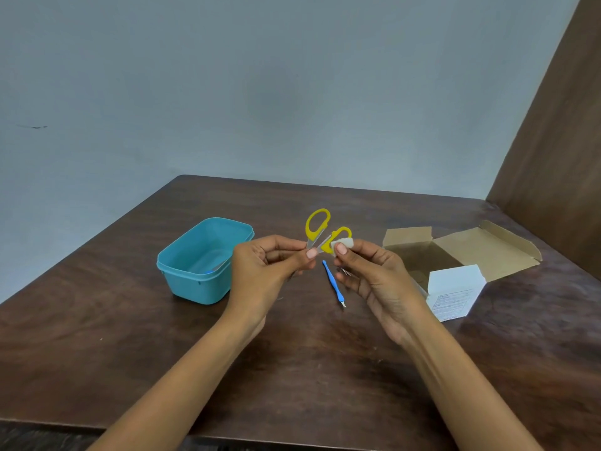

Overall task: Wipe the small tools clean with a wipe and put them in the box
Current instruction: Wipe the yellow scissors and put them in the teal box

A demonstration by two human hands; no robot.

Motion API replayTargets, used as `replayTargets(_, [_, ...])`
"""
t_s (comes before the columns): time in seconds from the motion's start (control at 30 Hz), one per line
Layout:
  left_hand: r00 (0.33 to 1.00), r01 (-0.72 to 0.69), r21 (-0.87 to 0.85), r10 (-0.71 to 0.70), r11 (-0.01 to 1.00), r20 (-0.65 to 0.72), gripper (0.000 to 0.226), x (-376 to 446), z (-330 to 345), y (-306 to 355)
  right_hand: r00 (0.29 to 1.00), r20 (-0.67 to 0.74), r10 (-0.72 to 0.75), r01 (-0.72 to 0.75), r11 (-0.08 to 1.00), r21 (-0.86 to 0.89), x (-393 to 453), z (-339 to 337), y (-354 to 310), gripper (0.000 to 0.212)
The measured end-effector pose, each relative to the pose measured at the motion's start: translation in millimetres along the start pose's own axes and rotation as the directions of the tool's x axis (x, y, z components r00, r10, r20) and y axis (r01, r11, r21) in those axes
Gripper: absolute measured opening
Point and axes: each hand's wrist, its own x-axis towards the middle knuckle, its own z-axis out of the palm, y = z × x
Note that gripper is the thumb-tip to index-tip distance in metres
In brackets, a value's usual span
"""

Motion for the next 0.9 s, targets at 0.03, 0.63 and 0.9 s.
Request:
replayTargets(0.03, [1.000,0.006,-0.006,-0.006,1.000,-0.001,0.012,0.0,-0.4,-0.2,1.000,0.015,0.001,0.000,1.000,-0.019,0.0,-0.2,0.2,0.011])
replayTargets(0.63, [0.973,0.214,-0.101,-0.203,0.972,0.110,0.018,1.4,-3.6,8.0,0.994,0.042,-0.103,0.105,0.993,-0.047,-2.4,-0.6,1.7,0.021])
replayTargets(0.9, [0.977,0.183,-0.047,-0.176,0.982,0.124,0.017,2.4,-3.1,6.5,0.998,-0.004,-0.070,0.071,0.996,0.058,2.6,-5.2,-2.4,0.022])
